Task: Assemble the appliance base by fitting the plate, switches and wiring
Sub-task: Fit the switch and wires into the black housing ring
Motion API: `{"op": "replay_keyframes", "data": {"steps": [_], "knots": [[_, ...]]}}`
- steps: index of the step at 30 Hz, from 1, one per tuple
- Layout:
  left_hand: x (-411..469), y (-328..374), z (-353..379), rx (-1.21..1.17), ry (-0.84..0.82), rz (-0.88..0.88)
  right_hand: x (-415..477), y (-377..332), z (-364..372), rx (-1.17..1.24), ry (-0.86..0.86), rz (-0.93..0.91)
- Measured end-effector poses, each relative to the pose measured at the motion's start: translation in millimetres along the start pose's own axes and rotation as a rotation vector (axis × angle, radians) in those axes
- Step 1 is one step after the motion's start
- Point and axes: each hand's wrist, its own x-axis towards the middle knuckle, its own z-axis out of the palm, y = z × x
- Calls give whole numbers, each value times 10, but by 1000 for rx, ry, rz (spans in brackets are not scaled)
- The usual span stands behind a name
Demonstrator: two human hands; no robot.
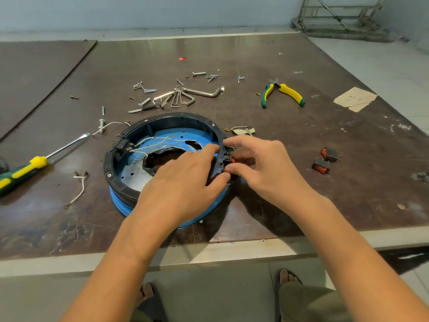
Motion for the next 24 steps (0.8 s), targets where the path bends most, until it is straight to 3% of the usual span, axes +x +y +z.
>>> {"op": "replay_keyframes", "data": {"steps": [8,24], "knots": [[-6,-17,16,-41,31,18,44,82,-152,216,-65,77],[40,-48,40,-37,14,73,55,111,24,30,58,60]]}}
